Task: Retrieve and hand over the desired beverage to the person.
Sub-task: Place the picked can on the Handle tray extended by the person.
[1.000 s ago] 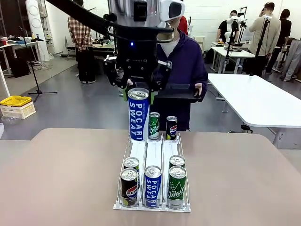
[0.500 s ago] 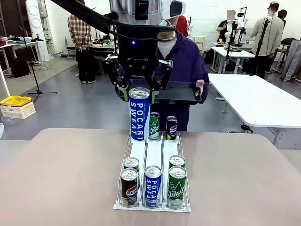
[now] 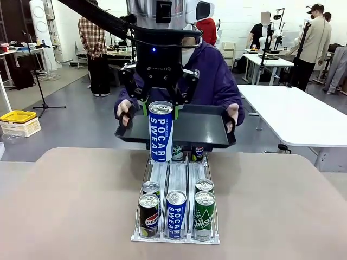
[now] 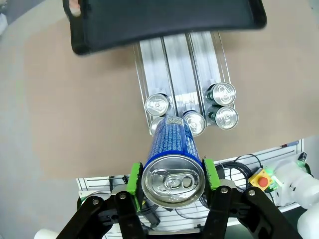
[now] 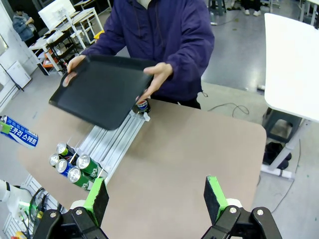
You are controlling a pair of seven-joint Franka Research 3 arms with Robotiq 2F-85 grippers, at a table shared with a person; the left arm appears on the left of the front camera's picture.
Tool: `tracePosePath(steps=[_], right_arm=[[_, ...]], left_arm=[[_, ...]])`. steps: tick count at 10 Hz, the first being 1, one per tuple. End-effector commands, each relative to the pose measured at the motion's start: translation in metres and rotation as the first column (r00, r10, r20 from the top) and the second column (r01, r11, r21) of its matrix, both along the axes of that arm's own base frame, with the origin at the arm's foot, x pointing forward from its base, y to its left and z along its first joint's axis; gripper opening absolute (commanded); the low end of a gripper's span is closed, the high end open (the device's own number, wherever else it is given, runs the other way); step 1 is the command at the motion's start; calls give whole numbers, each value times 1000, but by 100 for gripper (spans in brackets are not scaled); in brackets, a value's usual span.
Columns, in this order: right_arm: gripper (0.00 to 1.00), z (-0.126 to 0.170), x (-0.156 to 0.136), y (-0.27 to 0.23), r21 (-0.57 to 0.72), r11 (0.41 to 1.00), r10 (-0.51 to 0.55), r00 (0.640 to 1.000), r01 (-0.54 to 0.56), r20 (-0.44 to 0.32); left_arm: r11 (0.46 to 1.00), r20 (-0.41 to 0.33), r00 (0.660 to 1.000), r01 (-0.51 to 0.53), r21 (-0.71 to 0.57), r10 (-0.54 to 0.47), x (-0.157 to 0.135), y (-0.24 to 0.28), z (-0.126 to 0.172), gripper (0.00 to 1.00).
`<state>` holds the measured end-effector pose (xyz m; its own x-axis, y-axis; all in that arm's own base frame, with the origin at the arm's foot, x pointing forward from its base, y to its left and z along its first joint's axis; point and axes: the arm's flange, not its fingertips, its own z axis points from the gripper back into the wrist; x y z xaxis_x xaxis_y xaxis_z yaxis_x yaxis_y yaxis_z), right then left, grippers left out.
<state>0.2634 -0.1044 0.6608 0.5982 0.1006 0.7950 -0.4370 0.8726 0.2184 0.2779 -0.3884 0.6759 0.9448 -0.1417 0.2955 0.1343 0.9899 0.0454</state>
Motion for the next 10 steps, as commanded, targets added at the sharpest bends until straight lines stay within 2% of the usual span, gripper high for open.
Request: tracePosePath(steps=[1,10], right_arm=[[100,-1,1,0,6,1000,10,1000,-10,0],[100,-1,1,0,6,1000,10,1000,-10,0]], left_arm=[[1000,10,1000,-3,-4,3,-1,3,2,0],[1000,10,1000,-3,-4,3,-1,3,2,0]])
